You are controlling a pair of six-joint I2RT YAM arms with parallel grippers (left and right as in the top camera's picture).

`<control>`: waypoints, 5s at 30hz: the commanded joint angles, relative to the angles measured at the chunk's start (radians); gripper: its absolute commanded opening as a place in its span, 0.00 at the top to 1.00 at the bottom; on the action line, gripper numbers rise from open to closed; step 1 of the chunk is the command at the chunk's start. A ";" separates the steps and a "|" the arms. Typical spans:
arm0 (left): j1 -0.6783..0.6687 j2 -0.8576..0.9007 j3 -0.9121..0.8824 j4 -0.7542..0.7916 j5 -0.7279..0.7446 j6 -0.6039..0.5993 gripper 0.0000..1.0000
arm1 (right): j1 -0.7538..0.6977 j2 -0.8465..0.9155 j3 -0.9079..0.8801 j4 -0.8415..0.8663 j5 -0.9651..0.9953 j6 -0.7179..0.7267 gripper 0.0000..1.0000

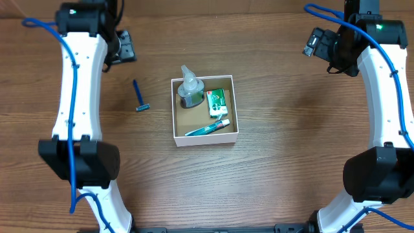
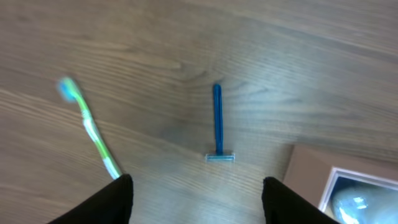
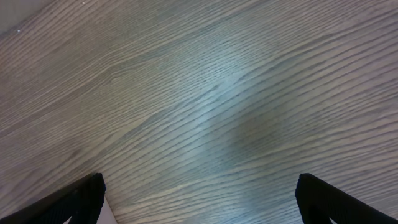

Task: Pack container
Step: 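Move the left gripper to the blue razor and grasp it, then carry the blue razor into the box and release it, then move the left gripper to the green toothbrush and grasp it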

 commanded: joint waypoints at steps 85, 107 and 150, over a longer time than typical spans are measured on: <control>-0.511 0.129 -0.001 0.075 0.251 -0.170 0.92 | -0.003 -0.009 0.024 0.003 0.017 0.000 0.00; -0.530 0.047 0.148 -0.069 0.182 -0.011 0.43 | -0.003 -0.009 0.024 0.003 0.017 0.000 0.00; 0.391 -0.172 -0.861 0.458 0.086 -0.300 0.36 | -0.003 -0.009 0.024 0.003 0.017 0.000 0.00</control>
